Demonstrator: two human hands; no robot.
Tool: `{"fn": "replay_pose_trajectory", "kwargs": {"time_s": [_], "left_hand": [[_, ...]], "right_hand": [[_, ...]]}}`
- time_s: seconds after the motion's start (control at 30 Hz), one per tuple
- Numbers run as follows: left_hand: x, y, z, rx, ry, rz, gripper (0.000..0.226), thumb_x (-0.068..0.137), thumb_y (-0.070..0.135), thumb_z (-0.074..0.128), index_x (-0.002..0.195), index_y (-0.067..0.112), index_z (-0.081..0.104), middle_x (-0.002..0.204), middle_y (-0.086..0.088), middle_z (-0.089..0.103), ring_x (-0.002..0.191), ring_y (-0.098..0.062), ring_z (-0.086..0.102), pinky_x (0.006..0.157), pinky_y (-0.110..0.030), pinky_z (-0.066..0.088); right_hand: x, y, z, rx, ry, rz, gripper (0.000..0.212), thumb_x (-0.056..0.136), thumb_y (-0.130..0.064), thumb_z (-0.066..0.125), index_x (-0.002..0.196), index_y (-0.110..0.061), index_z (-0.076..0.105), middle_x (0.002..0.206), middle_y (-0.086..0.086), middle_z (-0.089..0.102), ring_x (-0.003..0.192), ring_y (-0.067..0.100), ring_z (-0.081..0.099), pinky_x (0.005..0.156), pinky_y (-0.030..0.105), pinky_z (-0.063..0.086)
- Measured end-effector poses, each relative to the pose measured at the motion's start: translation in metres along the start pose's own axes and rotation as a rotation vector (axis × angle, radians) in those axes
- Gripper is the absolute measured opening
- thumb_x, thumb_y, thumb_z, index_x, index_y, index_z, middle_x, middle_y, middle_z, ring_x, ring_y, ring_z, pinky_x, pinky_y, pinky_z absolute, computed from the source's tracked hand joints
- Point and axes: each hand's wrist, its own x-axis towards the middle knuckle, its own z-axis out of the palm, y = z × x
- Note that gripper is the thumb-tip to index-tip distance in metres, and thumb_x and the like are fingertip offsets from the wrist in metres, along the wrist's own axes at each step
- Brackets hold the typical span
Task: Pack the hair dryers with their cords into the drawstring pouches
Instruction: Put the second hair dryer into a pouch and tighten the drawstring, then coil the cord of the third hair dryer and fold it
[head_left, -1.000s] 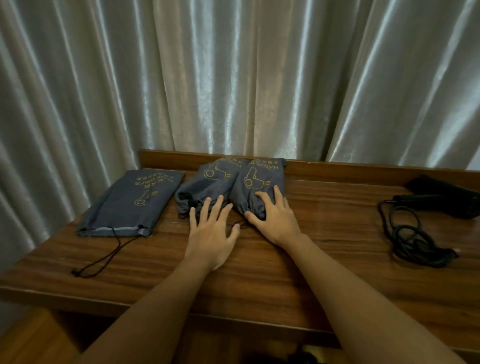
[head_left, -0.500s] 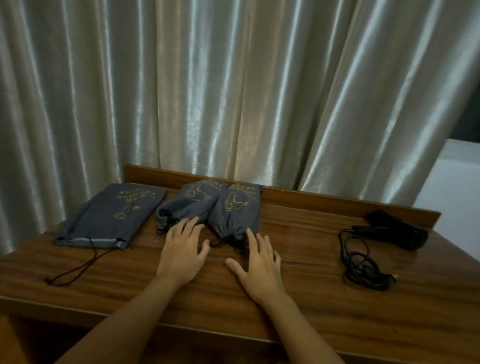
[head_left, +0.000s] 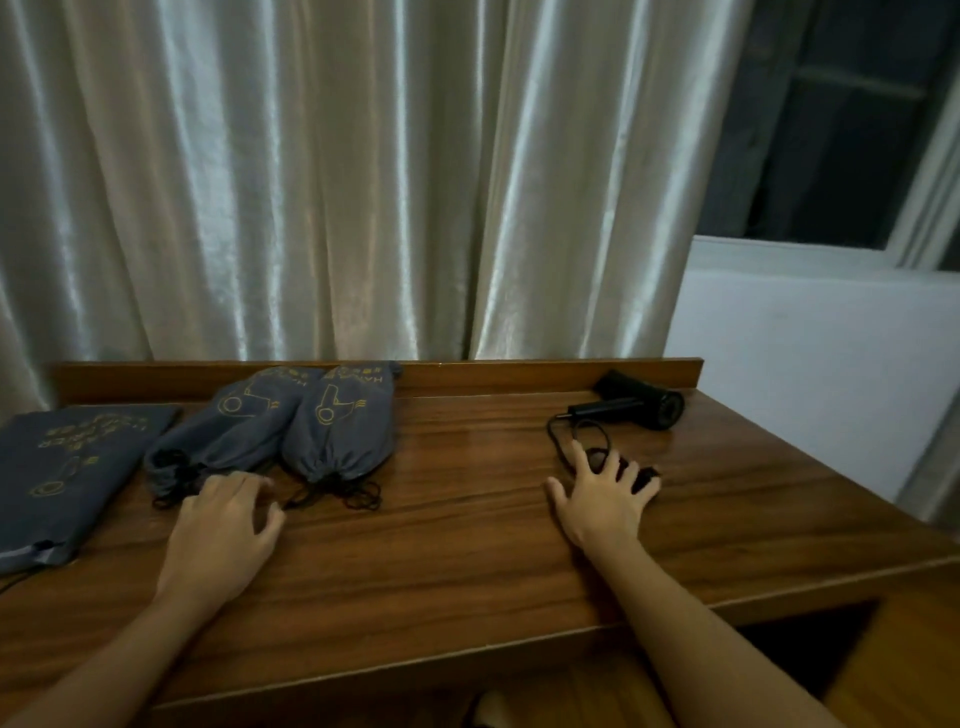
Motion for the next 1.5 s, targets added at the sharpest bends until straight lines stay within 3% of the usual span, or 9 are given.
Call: {"fn": "replay_pose_trajectory", "kwargs": {"time_s": [0.13,0.43,0.53,0.7,0.77,0.9,1.03,1.2,1.5], "left_hand": [[0.001,-0.001,0.000,-0.013,-0.033,-0.024,0.026,0.089,0.021,0.065,0.113,0.009,0.064,0.111,-0.008,0.064,0.112,-0.027,0.052,0.093,-0.044,0.042],[-0.006,0.006,-0.006,-0.018,0.036,0.104,0.016,0.085,0.007,0.065,0.100,0.009,0.068,0.093,-0.001,0.066,0.093,-0.023,0.059,0.078,-0.039,0.050],[-0.009,0.019,-0.006,-0.098,0.049,0.150,0.017,0.087,0.006,0.064,0.101,0.015,0.067,0.092,0.002,0.064,0.089,-0.021,0.061,0.075,-0.037,0.050],[-0.024,0.101,0.004,-0.580,-0.003,0.154,0.029,0.096,0.046,0.045,0.118,0.032,0.058,0.106,0.013,0.060,0.096,0.003,0.052,0.078,-0.022,0.044],[-0.031,0.124,0.010,-0.625,-0.067,0.214,0.045,0.094,0.058,0.035,0.128,0.036,0.053,0.123,0.017,0.056,0.111,-0.002,0.047,0.092,-0.025,0.041],[-0.038,0.128,0.030,-0.378,-0.196,0.234,0.056,0.086,0.068,0.029,0.137,0.044,0.038,0.149,0.023,0.030,0.127,-0.012,0.035,0.104,-0.038,0.034],[-0.039,0.128,0.038,-0.282,-0.225,0.229,0.063,0.086,0.066,0.033,0.143,0.039,0.030,0.157,0.018,0.009,0.136,-0.017,0.025,0.109,-0.041,0.032],[-0.040,0.129,0.040,-0.299,-0.243,0.245,0.063,0.086,0.070,0.027,0.142,0.039,0.030,0.154,0.019,0.007,0.137,-0.012,0.023,0.110,-0.036,0.030],[-0.041,0.134,0.027,-0.401,-0.263,0.440,0.037,0.090,0.060,0.041,0.124,0.047,0.038,0.125,0.032,0.037,0.115,0.006,0.037,0.088,-0.016,0.025]], "right_hand": [[-0.003,-0.004,-0.002,-0.004,0.108,-0.084,0.048,0.098,-0.034,0.042,0.145,-0.032,0.032,0.141,0.005,0.046,0.129,0.025,0.045,0.109,0.059,0.022],[-0.042,-0.007,0.003,0.426,0.080,-0.530,0.043,0.084,-0.002,0.052,0.114,-0.033,0.053,0.126,-0.009,0.048,0.120,0.017,0.041,0.097,0.041,0.034],[-0.063,-0.020,0.002,0.549,0.022,-0.676,0.049,0.084,-0.002,0.054,0.122,-0.033,0.054,0.127,-0.008,0.045,0.122,0.013,0.038,0.105,0.038,0.034],[-0.097,-0.055,-0.017,0.717,-0.123,-0.890,0.058,0.086,-0.008,0.056,0.140,-0.026,0.045,0.140,-0.007,0.047,0.129,0.007,0.040,0.110,0.015,0.028],[-0.099,-0.059,-0.028,0.698,0.019,-0.909,0.053,0.086,-0.013,0.056,0.137,-0.024,0.046,0.135,-0.008,0.051,0.123,0.005,0.047,0.101,0.011,0.036],[-0.066,-0.049,-0.038,0.609,0.529,-0.538,0.015,0.089,-0.018,0.054,0.102,-0.022,0.060,0.097,-0.008,0.060,0.086,0.004,0.056,0.068,0.012,0.044],[-0.012,-0.040,-0.029,0.755,0.014,0.192,0.029,0.099,-0.040,0.052,0.087,-0.014,0.058,0.078,0.001,0.066,0.064,0.013,0.064,0.058,0.029,0.056],[0.044,-0.047,-0.028,1.456,-0.323,0.627,0.038,0.090,-0.037,0.070,0.104,-0.008,0.050,0.088,0.017,0.063,0.071,0.032,0.068,0.064,0.044,0.062],[0.082,-0.069,-0.010,1.569,-0.214,0.874,0.049,0.080,-0.015,0.081,0.121,-0.005,0.057,0.123,0.023,0.057,0.103,0.044,0.062,0.067,0.051,0.061]]}}
